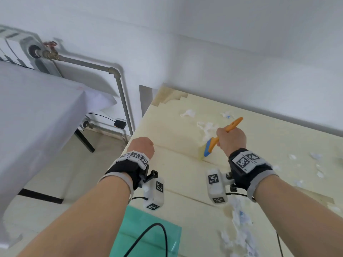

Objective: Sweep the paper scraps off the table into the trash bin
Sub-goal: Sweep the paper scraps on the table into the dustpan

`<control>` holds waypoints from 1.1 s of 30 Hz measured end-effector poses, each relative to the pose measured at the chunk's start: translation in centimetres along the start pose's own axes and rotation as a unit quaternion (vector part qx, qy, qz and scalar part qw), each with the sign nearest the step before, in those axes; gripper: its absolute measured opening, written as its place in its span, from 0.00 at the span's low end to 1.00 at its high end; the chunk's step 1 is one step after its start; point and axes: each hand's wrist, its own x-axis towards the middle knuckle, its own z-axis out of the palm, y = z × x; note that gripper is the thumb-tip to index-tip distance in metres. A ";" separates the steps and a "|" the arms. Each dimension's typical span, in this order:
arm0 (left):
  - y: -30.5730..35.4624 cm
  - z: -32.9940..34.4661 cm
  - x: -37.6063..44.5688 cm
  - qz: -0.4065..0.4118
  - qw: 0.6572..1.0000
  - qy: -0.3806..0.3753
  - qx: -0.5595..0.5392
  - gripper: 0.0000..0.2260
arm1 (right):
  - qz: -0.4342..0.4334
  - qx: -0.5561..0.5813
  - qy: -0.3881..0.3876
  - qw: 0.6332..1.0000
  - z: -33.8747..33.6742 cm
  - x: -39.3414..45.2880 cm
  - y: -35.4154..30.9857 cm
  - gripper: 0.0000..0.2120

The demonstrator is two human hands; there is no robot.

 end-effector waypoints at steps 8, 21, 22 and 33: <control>1.0 -0.1 3.2 -0.039 0.994 0.030 -0.101 0.12 | -0.013 0.237 -0.052 0.970 1.8 4.0 -3.8 0.07; 2.1 -0.2 6.4 -0.050 0.986 0.060 -0.148 0.11 | -0.020 0.078 -0.074 0.994 4.4 7.0 -5.3 0.11; 2.2 -0.1 6.5 -0.048 0.986 0.062 -0.147 0.11 | -0.022 0.050 -0.054 0.997 3.6 7.0 -5.0 0.11; 4.3 0.6 8.0 -0.033 0.981 0.066 -0.179 0.09 | -0.014 0.279 -0.130 0.951 5.0 10.1 -7.1 0.05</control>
